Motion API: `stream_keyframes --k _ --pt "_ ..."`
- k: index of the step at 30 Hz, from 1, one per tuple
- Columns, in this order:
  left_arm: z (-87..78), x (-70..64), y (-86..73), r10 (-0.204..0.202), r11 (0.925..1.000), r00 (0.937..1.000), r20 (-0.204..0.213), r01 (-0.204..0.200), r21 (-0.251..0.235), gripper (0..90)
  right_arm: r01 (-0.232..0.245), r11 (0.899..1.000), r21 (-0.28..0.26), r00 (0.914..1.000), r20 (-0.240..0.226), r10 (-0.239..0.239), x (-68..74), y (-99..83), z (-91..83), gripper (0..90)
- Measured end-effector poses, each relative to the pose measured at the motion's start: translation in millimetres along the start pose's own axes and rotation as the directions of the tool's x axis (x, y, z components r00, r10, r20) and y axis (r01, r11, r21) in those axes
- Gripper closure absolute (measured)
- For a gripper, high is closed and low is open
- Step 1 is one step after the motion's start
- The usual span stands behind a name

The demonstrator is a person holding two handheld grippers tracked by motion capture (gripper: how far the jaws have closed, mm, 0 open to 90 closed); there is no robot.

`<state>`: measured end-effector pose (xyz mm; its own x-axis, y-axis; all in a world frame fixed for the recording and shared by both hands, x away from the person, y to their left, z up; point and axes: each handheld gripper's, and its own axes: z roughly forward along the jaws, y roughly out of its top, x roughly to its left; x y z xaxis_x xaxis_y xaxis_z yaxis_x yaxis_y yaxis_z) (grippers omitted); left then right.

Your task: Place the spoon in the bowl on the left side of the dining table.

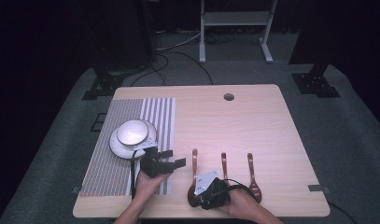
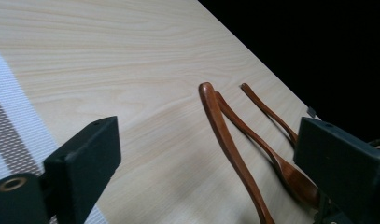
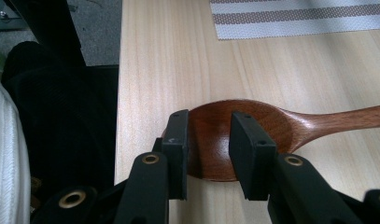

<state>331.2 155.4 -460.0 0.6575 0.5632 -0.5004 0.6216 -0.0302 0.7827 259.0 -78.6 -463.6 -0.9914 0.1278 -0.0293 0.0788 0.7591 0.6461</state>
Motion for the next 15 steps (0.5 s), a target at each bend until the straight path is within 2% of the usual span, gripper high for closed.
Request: stream_keyframes --k 7,13,15 --pt "13.7 -5.7 -0.8 -0.010 0.9992 0.9999 0.014 0.010 0.039 7.3 0.010 1.000 -0.001 0.9999 0.003 -0.010 0.7 -0.2 -0.1 67.0" --pt "23.5 -6.4 0.8 -0.017 0.9988 0.9998 -0.005 0.017 0.046 7.5 0.023 1.000 0.001 0.9997 0.009 -0.023 1.6 0.3 0.0 67.1" --pt "26.2 -5.8 0.4 -0.021 0.9985 0.9998 0.002 0.021 0.051 12.1 0.026 1.000 0.000 0.9996 0.011 -0.026 1.8 0.2 0.0 67.0"
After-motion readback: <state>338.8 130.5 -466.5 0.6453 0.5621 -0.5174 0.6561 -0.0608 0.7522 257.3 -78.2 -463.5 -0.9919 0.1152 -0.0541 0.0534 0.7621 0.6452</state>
